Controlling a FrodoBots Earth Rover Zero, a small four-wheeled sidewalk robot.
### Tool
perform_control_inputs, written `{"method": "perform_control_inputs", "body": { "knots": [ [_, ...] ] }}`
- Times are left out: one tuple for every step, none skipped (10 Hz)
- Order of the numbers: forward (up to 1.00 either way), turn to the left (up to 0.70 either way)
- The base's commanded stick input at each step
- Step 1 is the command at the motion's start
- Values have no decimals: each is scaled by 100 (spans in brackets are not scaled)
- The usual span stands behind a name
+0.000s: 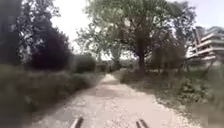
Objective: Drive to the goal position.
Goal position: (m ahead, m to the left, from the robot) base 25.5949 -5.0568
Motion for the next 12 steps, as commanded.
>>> {"method": "perform_control_inputs", "body": {
  "knots": [
    [85,-34],
    [85,0],
    [85,0],
    [85,0],
    [85,0],
    [85,0],
    [85,0],
    [85,0],
    [85,0],
    [85,0],
    [85,0],
    [85,0]
  ]
}}
